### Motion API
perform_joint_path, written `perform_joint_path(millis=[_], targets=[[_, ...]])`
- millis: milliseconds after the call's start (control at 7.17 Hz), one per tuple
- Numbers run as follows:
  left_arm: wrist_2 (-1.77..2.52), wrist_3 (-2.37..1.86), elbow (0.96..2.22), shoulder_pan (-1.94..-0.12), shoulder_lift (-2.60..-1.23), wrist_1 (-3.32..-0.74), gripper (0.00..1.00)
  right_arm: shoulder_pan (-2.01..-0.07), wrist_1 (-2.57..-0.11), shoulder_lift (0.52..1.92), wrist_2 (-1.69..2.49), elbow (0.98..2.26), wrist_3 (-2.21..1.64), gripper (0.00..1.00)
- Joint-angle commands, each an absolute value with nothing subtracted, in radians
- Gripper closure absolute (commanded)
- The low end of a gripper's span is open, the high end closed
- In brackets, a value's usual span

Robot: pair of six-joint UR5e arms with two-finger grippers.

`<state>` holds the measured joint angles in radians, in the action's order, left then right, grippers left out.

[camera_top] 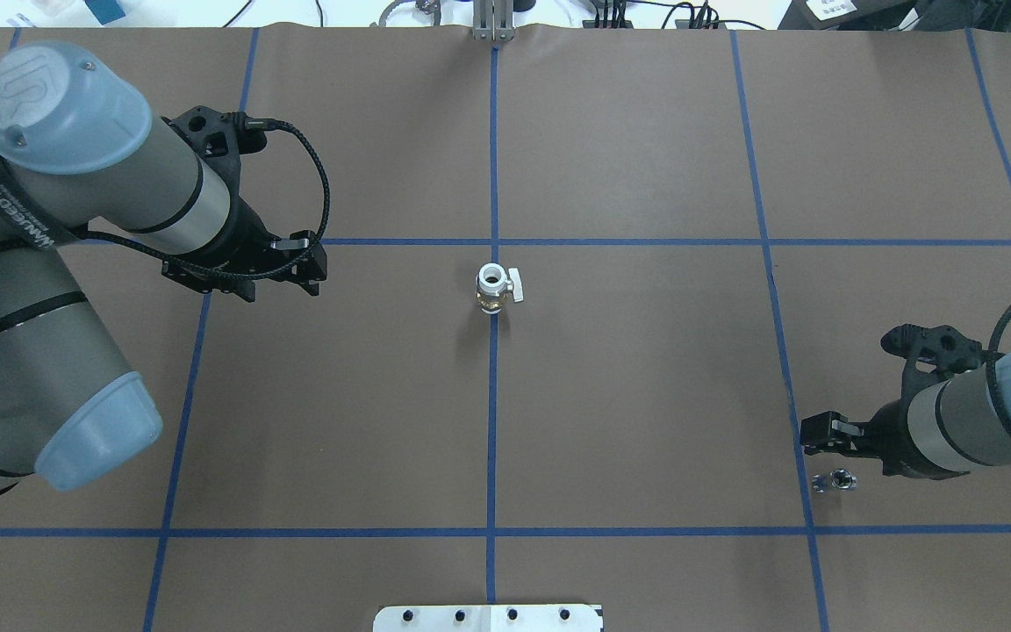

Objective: Assemble PPR valve and pipe with both arms
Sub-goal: 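Grasp the chrome threaded fitting with the right gripper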

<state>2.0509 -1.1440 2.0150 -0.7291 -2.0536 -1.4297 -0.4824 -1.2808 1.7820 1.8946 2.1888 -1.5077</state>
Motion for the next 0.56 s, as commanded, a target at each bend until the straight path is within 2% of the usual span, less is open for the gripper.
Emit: perform_joint_path(millis=[0,418], targets=[[2.049,-1.143,2.014,-0.730,-2.052,-1.430,0.26,-0.459,-1.282,1.779,1.893,2.184,-1.557,0.09],[2.051,-1.143,2.019,-0.733,-2.051,-1.430,0.26,-0.457,-1.278,1.741,1.897,2.128,-1.560,0.12]])
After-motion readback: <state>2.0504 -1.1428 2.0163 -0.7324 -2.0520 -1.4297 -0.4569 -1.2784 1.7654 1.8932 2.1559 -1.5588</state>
